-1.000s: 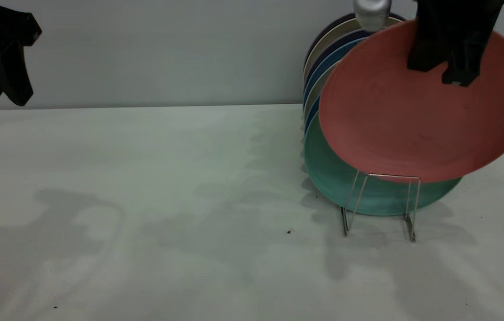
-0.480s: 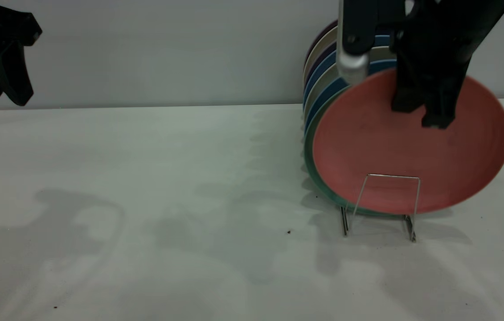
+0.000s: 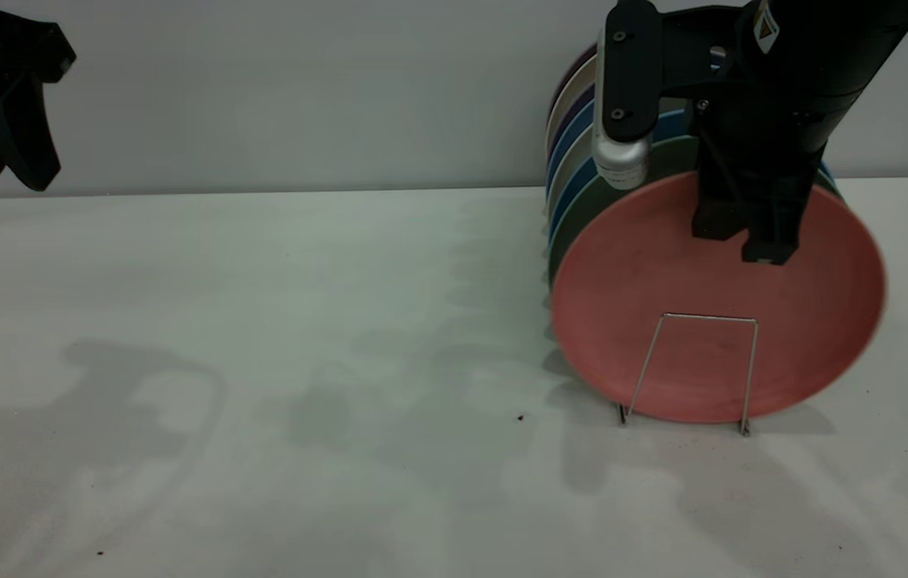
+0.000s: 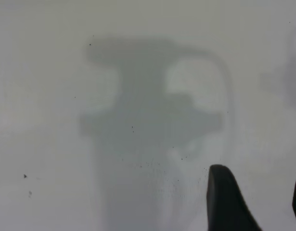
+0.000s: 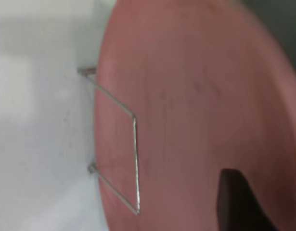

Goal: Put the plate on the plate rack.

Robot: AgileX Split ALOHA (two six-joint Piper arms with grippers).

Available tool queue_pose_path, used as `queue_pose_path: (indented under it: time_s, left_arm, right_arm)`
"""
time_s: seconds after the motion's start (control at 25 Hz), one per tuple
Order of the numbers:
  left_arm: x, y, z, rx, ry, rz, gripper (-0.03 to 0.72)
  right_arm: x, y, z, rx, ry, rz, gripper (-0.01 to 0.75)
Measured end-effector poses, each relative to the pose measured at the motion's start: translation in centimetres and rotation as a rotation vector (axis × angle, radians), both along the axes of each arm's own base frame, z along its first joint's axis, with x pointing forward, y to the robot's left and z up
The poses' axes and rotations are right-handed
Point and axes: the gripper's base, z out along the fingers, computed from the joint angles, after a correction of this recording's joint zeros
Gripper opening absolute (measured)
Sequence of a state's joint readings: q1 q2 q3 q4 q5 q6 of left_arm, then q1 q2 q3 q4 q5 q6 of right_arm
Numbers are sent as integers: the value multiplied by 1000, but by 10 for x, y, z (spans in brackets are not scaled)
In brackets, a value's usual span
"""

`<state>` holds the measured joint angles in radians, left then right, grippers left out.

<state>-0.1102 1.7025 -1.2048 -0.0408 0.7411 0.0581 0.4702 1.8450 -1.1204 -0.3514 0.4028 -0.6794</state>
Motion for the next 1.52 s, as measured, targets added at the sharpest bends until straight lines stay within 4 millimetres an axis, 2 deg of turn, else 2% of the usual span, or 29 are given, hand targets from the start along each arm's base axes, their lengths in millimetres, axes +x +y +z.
queue_pose_path:
  time_s: [0.16, 0.24, 0.32, 0.72, 0.84, 0.96, 1.12, 1.32, 1.52]
  left_arm:
    - [0, 0, 0, 2, 0, -8, 373]
    - [0, 0, 0, 6, -1, -21, 373]
    - [0, 0, 0, 8, -1, -27, 373]
    - [-2, 0, 0, 11, 19, -29, 373]
    - [-6, 2, 8, 21, 4, -35, 373]
    - [-14, 3, 29, 21, -56, -40, 373]
    - [-39, 6, 71, 17, -159, -54, 373]
    - [-88, 11, 123, 9, -267, -56, 373]
    - [-151, 18, 162, 14, -330, -76, 373]
  right_arm:
    - [-2, 1, -1, 35, 31, -39, 420]
    - [-4, 1, 0, 61, 56, -69, 446]
    - [-7, 1, 5, 85, 66, -92, 454]
    - [-28, -3, 58, 239, 66, -179, 458]
    - [-36, -4, 70, 290, 83, -205, 458]
    - [-43, -7, 88, 360, 70, -252, 458]
    - [-50, -20, 113, 484, 40, -379, 458]
    - [-64, -36, 143, 670, 43, -522, 458]
    - [-96, -42, 173, 775, 93, -530, 458]
